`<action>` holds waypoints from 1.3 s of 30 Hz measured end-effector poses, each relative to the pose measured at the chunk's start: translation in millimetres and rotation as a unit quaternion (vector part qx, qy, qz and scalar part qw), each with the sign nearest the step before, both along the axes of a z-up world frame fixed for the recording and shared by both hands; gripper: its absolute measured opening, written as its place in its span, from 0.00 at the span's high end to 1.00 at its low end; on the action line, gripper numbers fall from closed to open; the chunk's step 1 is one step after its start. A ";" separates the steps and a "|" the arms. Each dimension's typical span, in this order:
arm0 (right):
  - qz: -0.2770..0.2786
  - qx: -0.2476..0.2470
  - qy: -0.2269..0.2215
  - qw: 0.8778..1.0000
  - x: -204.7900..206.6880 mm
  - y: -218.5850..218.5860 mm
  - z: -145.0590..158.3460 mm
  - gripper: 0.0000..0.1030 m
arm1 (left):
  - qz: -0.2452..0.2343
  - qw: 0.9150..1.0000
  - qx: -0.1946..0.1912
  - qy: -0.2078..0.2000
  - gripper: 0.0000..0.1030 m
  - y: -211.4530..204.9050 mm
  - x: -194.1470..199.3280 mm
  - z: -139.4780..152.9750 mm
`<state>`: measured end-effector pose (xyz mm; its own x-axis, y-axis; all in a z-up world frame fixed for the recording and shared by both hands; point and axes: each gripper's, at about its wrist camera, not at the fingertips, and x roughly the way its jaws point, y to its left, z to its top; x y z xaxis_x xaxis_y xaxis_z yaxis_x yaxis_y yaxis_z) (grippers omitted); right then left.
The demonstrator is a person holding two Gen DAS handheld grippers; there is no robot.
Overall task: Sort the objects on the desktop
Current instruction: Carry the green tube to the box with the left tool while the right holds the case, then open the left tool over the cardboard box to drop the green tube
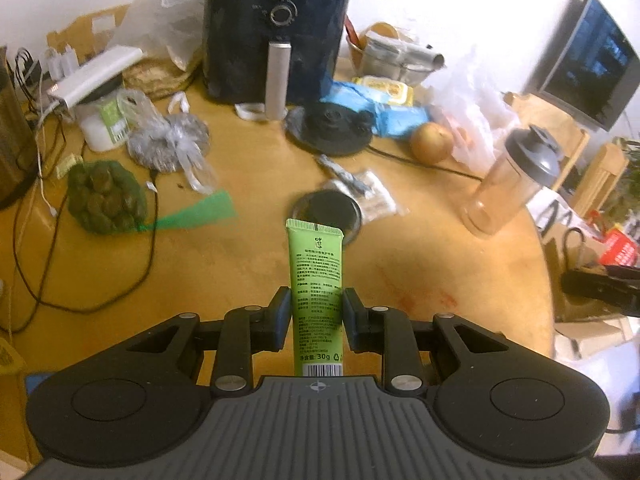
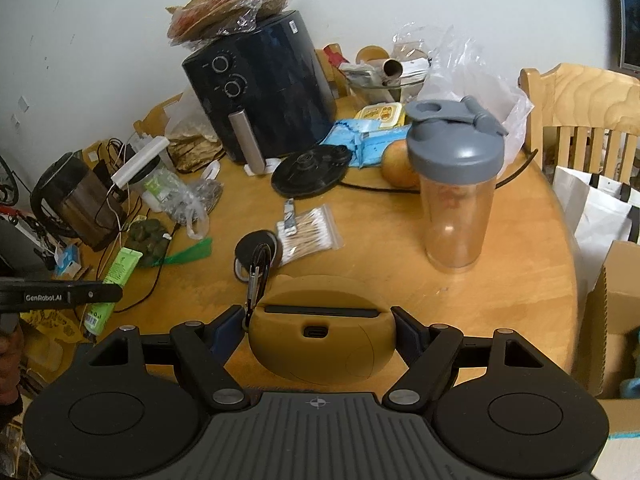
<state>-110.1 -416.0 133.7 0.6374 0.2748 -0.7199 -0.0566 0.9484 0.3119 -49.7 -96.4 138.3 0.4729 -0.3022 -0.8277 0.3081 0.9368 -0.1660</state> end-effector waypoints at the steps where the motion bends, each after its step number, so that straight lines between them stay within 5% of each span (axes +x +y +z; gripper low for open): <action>1: 0.001 0.000 0.002 1.000 -1.5 3.1 -0.6 0.23 | -0.003 1.000 -0.003 0.004 0.74 0.3 -3.8 -1.4; 14: 0.014 0.000 0.021 1.000 -21.0 29.4 -12.0 0.23 | -0.055 0.994 -0.062 0.071 0.74 -14.2 -49.7 -30.1; 31: 0.015 0.007 0.045 0.999 -36.1 28.0 -22.6 0.23 | -0.055 0.987 -0.055 0.137 0.73 -21.3 -69.7 -66.8; 37: 0.020 0.007 0.051 0.998 -40.3 32.1 -25.8 0.23 | -0.055 0.988 -0.056 0.133 0.72 -22.1 -72.8 -66.4; 39: 0.022 0.007 0.053 0.998 -40.5 34.3 -26.7 0.23 | -0.053 0.990 -0.054 0.122 0.64 -22.0 -74.3 -63.0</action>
